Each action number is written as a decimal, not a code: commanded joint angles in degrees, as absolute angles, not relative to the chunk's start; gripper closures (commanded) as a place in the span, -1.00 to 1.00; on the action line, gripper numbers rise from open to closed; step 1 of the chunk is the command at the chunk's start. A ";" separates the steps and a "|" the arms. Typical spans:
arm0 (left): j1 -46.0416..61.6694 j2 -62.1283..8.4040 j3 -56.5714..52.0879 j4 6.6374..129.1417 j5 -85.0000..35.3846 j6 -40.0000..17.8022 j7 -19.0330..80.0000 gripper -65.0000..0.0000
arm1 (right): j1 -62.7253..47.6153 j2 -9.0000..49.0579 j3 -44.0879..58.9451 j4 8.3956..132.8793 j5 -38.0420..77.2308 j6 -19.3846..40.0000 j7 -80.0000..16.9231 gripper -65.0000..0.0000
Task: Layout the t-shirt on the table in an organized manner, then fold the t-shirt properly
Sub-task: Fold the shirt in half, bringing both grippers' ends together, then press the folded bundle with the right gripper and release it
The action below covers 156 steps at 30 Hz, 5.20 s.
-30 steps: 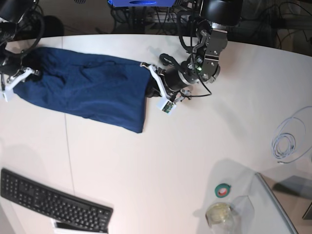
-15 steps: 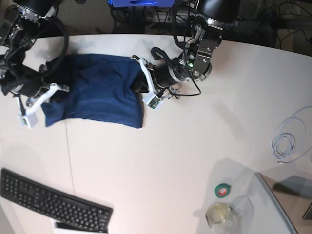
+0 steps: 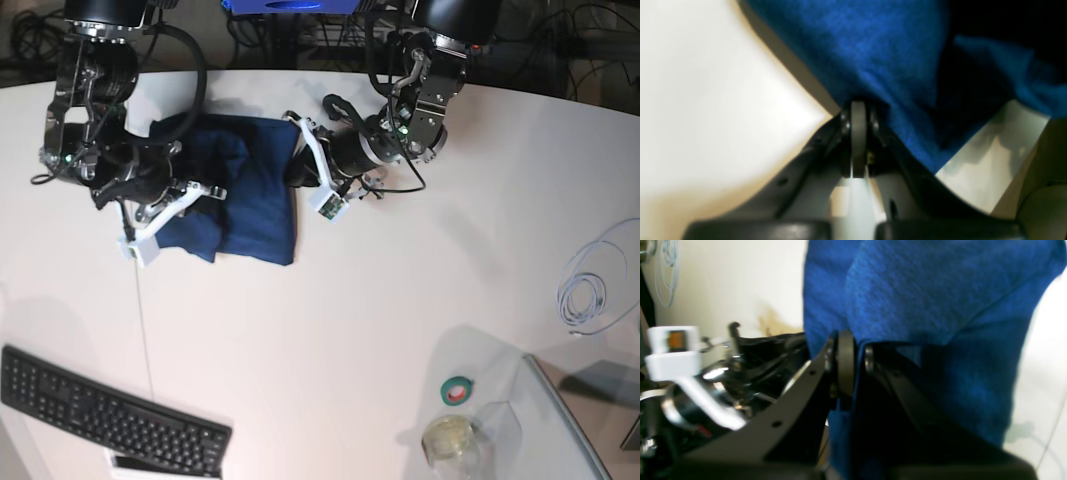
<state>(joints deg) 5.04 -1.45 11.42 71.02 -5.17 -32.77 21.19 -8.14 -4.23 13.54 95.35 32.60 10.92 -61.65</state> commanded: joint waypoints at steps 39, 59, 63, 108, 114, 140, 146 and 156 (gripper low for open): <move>6.37 -4.18 11.30 76.44 -6.20 -33.01 20.26 1.00 | -6.81 -4.70 -5.85 91.91 34.07 10.33 -50.24 0.94; 18.95 -16.13 -15.16 90.68 -6.46 -33.27 31.16 1.00 | -4.62 -4.26 -12.62 91.91 33.80 5.93 -50.07 0.25; 22.64 -17.36 -22.64 90.77 -6.46 -33.27 31.08 1.00 | -2.51 -3.12 -17.10 91.91 33.80 2.15 -50.07 -0.06; 24.75 -16.66 -39.52 89.01 -6.55 -40.00 30.73 1.00 | -3.21 6.81 -16.04 91.91 33.80 -17.10 -41.27 0.99; 24.66 -16.66 -39.52 88.75 -6.55 -40.00 30.73 1.00 | -1.89 6.64 -20.97 91.65 33.80 -17.19 -41.19 0.99; 24.57 -16.66 -39.34 88.66 -6.55 -40.00 30.73 1.00 | 11.03 -6.29 -28.09 73.71 33.80 -16.92 -40.40 0.99; 24.48 -16.66 -39.08 88.75 -6.55 -40.00 30.73 1.00 | 13.76 -5.58 -34.68 78.73 34.15 -17.19 -38.37 0.99; 24.40 -15.69 -38.99 88.75 -6.55 -40.00 30.73 1.00 | 10.24 -0.66 -29.67 80.22 33.80 -17.27 -40.66 0.99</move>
<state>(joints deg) 24.45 -14.79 -38.57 87.88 -6.00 -40.34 31.57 8.69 -0.08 -29.69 78.61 33.34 -17.63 -41.85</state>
